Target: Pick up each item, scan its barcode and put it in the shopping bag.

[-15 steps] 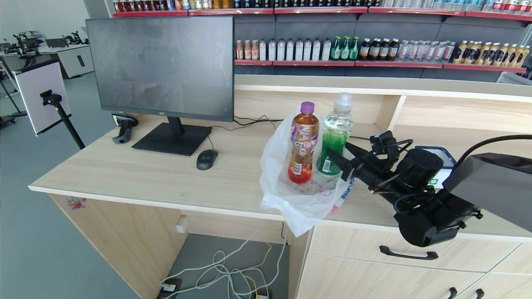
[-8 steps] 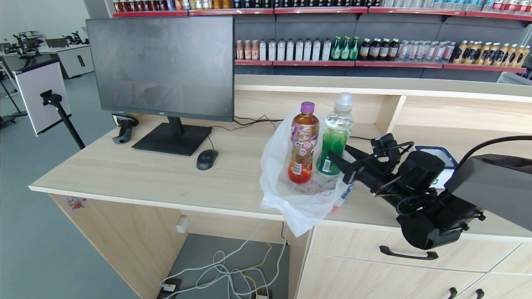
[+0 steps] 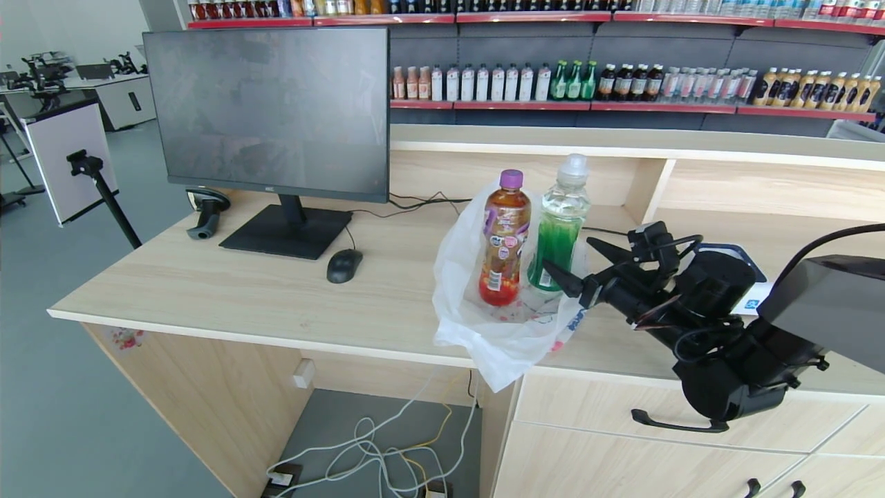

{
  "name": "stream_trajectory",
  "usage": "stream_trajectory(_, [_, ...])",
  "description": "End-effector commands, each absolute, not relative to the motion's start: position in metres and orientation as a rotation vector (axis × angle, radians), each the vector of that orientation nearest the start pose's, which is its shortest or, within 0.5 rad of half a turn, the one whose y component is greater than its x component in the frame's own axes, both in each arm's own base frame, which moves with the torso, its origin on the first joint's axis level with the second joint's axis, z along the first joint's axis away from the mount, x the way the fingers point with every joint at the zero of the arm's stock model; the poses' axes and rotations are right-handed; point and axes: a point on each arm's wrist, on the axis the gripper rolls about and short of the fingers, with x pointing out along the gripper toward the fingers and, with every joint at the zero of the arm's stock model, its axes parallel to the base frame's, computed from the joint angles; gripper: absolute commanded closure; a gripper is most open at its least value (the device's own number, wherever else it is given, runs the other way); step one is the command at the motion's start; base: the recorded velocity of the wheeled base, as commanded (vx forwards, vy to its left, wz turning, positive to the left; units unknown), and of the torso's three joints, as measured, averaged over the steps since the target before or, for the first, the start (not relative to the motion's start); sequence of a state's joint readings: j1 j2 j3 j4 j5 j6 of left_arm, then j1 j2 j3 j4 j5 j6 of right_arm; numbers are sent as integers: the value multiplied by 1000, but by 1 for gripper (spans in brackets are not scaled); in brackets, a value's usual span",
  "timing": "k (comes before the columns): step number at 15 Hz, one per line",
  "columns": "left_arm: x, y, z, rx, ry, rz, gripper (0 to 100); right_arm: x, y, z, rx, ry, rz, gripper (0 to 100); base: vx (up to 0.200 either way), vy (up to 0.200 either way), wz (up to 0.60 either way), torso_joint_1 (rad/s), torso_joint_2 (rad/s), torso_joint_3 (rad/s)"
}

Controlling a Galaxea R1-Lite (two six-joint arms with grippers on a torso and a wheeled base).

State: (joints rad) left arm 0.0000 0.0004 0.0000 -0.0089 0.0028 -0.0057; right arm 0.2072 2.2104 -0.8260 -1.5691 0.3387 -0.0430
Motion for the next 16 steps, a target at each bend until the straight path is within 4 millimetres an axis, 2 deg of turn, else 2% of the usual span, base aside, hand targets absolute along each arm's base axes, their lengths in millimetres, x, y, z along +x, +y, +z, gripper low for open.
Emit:
stream_trajectory(1, [-23, 0, 76, -6, -9, 3, 0, 344, 81, 122, -63, -202, 543, 0, 0, 0, 0, 0, 0, 0])
stream_trajectory(3, [-23, 0, 76, -8, -9, 3, 0, 314, 76, 146, -81, -239, 542, 0, 0, 0, 0, 0, 0, 0])
stream_trajectory(4, [-23, 0, 76, -8, -8, 3, 0, 305, 74, 151, -87, -247, 543, 0, 0, 0, 0, 0, 0, 0])
stream_trajectory(7, [-23, 0, 76, -6, -8, 3, 0, 218, 55, 169, -81, -247, 542, 0, 0, 0, 0, 0, 0, 0])
stream_trajectory(8, [-23, 0, 76, -6, -8, 3, 0, 183, 47, 161, -54, -204, 545, 0, 0, 0, 0, 0, 0, 0])
stream_trajectory(9, [-23, 0, 76, -6, -8, 3, 0, 176, 46, 160, -49, -197, 546, 0, 0, 0, 0, 0, 0, 0])
stream_trajectory(10, [-23, 0, 76, -6, -6, 5, 0, 136, 36, 160, -37, -207, 531, 0, 0, 0, 0, 0, 0, 0])
stream_trajectory(12, [-23, 0, 76, -8, -6, 5, 0, 101, 27, 159, -20, -133, 514, 0, 0, 0, 0, 0, 0, 0])
stream_trajectory(14, [-23, 0, 76, -8, -6, 5, 0, 49, 17, 137, -16, 8, 514, 0, 0, 0, 0, 0, 0, 0])
stream_trajectory(15, [-23, 0, 76, -8, -5, 5, 0, 19, 11, 119, -40, 85, 517, 0, 0, 0, 0, 0, 0, 0])
stream_trajectory(16, [-23, 0, 76, -8, -5, 5, 0, -3, 6, 111, -54, 83, 515, 0, 0, 0, 0, 0, 0, 0])
